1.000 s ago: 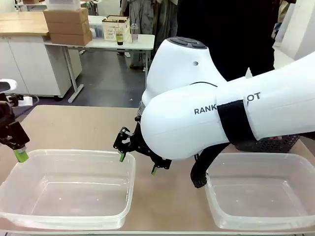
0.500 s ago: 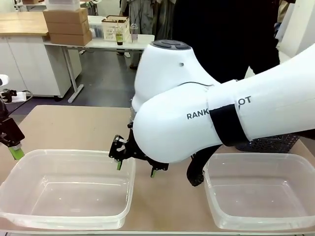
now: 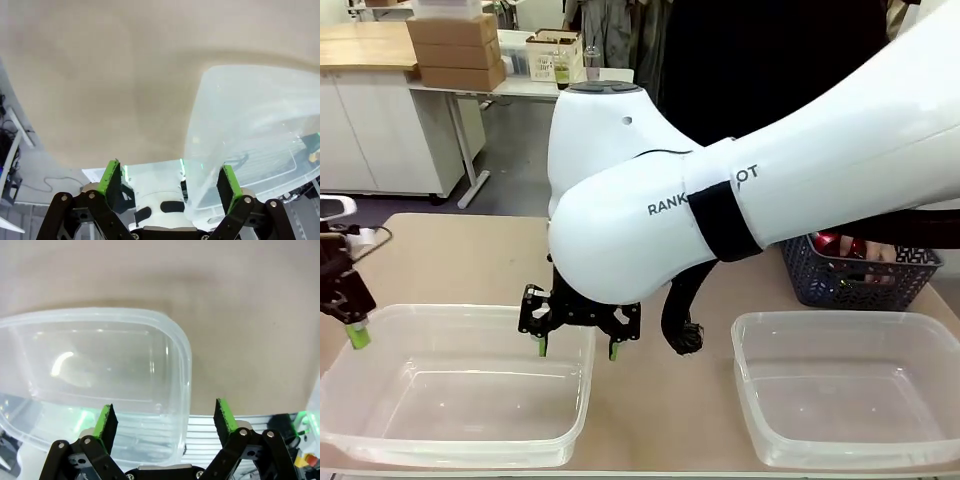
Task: Sort the waste into each basket.
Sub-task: Pick up the Organizing box on the left side of the table and lift it.
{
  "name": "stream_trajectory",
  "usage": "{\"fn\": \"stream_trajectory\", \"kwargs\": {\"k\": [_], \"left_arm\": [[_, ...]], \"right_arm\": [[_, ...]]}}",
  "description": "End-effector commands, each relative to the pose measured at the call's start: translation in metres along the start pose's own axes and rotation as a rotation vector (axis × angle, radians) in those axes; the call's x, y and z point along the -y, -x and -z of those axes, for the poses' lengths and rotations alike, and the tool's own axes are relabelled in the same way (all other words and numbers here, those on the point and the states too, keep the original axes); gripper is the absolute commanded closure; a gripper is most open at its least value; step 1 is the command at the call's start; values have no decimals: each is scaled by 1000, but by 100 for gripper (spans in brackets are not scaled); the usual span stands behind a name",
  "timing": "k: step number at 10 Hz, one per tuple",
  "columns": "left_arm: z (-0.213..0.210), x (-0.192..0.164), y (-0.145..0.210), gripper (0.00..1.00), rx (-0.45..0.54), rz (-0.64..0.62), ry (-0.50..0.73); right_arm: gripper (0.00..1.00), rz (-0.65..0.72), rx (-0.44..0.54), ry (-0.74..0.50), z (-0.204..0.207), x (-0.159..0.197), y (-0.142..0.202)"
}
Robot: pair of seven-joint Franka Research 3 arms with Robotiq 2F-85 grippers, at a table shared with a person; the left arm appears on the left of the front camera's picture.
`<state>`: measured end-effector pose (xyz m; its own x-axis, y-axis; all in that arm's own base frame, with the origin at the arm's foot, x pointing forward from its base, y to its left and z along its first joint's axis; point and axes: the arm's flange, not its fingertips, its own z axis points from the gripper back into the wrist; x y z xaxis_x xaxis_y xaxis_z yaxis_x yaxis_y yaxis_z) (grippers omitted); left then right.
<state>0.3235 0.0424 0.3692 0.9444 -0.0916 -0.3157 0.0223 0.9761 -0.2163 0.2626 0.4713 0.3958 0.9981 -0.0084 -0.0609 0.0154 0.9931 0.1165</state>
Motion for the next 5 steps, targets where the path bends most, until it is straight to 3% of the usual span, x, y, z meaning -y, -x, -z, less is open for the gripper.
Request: {"fn": "stream_trajectory", "kwargs": {"k": [1,2,3,4,5], "left_arm": [[73,12,52,0,0,22,-35],[73,14,53,0,11,53,-48],[71,15,55,0,35,80,-31],[69,15,55,60,42,73,-19],[68,14,55,60,52,79,-20]], "right_arm": [[0,-21,-63,39,-2,-8,-6],[0,-53,-110,62,2,-12,-8],[60,-69,-134,72,5,-15,-8],[60,-60,-133,73,7,-15,-8],[100,-70,-129,81,12,-17,-7]]}}
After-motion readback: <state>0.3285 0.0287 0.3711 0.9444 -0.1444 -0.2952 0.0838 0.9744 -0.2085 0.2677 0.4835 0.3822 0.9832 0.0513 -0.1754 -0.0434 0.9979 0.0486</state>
